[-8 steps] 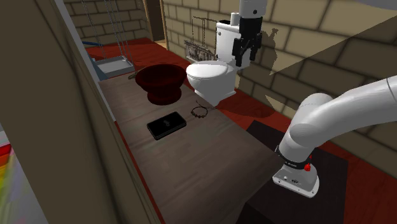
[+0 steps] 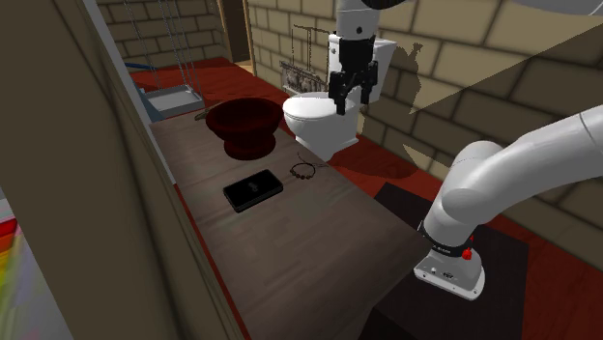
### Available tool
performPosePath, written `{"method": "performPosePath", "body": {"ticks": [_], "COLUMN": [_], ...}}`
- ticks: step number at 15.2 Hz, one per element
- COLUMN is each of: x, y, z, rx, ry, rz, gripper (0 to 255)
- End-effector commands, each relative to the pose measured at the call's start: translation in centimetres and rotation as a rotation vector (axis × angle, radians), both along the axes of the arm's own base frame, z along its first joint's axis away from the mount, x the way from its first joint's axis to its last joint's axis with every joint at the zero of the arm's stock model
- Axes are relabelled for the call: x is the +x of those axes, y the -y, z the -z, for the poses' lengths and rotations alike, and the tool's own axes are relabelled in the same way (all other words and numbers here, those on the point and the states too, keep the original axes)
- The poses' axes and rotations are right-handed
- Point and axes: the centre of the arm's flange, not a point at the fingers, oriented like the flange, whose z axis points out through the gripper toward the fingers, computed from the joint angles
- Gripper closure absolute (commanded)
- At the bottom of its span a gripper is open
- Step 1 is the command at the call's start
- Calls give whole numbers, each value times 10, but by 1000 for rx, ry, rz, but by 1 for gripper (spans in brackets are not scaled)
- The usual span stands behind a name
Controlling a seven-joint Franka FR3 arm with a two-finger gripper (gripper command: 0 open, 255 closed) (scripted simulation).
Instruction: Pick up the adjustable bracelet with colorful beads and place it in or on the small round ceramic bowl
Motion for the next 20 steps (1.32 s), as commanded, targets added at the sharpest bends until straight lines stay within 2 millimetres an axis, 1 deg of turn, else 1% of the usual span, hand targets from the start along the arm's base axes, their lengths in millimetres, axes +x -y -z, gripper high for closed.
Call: {"method": "performPosePath", "body": {"ticks": [1, 13, 14, 20], "x": [6, 49, 52, 46], "y": [-27, -179, -187, -188], "z": [7, 42, 44, 76], "rx": [-1, -12, -13, -13], "ry": [-10, -72, -75, -75], "rz": [7, 42, 43, 43], "gripper": [0, 0, 0, 0]}}
